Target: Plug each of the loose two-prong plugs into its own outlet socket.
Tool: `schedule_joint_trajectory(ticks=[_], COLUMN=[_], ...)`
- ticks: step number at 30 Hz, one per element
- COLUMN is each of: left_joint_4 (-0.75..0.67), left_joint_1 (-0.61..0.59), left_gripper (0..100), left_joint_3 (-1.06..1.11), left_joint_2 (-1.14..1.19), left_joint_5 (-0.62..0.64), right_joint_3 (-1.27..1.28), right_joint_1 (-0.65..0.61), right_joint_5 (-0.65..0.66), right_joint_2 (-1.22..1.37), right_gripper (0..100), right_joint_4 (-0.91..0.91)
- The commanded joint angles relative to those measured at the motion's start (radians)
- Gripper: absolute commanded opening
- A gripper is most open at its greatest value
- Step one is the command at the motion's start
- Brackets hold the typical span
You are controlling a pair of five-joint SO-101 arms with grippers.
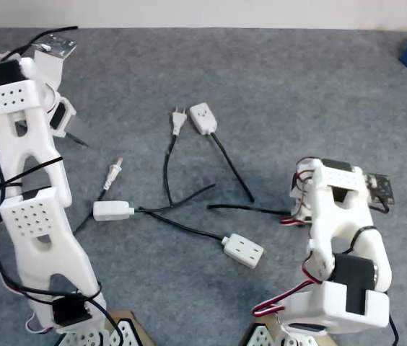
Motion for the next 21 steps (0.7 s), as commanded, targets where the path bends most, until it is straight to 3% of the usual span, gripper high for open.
schedule_joint_trajectory(ticks=[1, 6, 8, 12, 17, 21], left_joint_4=[0.014, 0.014, 0.014, 0.014, 0.014, 0.014], left_joint_1=[-0.03, -0.041, -0.042, -0.044, -0.048, -0.047], left_gripper=[35, 35, 35, 35, 35, 35], left_joint_3=[-0.005, -0.005, -0.005, -0.005, -0.005, -0.005], left_joint_2=[-0.005, -0.005, -0.005, -0.005, -0.005, -0.005], left_joint_5=[-0.055, -0.06, -0.06, -0.06, -0.06, -0.06], right_joint_3=[-0.036, -0.041, -0.042, -0.064, -0.125, -0.229], right_joint_1=[0.047, 0.059, 0.062, 0.05, 0.008, -0.067], right_joint_5=[0.012, 0.014, 0.081, 0.497, 1.198, 1.568], right_joint_2=[-0.007, -0.007, -0.012, -0.013, -0.013, -0.005], right_gripper=[5.0, 0.6, 0.8, 0.8, 0.9, 0.9], right_joint_4=[-0.042, -0.042, -0.042, -0.042, -0.004, 0.168])
